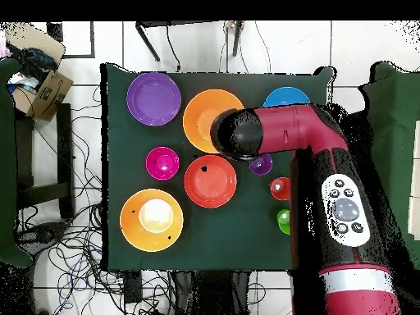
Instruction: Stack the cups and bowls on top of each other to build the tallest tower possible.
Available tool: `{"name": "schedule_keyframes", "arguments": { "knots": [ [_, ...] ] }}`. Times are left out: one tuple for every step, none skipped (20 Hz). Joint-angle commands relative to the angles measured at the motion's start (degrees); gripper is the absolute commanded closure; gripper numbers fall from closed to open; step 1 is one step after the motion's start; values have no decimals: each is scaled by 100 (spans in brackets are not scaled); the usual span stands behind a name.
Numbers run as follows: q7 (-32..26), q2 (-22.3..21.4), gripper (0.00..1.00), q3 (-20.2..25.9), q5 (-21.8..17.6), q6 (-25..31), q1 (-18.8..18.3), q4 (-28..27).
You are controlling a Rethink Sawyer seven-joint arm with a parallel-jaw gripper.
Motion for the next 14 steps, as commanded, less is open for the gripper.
{"name": "schedule_keyframes", "arguments": {
  "knots": [
    [-1649,298,100,266,-502,679,77,-355],
    [-1681,323,100,285,-495,705,72,-361],
    [-1713,348,100,304,-488,731,66,-366],
    [-1739,358,100,310,-487,728,56,-329],
    [-1765,373,100,319,-479,747,54,-315],
    [-1811,368,100,338,-449,757,26,-254],
    [-1826,348,100,347,-428,741,2,-168],
    [-1842,329,100,356,-407,725,-23,-83],
    [-1847,291,100,356,-388,712,-50,21],
    [-1852,254,100,357,-369,698,-76,125],
    [-1857,235,100,359,-362,703,-84,177],
    [-1864,214,100,364,-351,714,-93,235],
    [-1873,200,100,373,-336,740,-101,276],
    [-1862,184,100,370,-343,734,-100,314]
  ]
}}
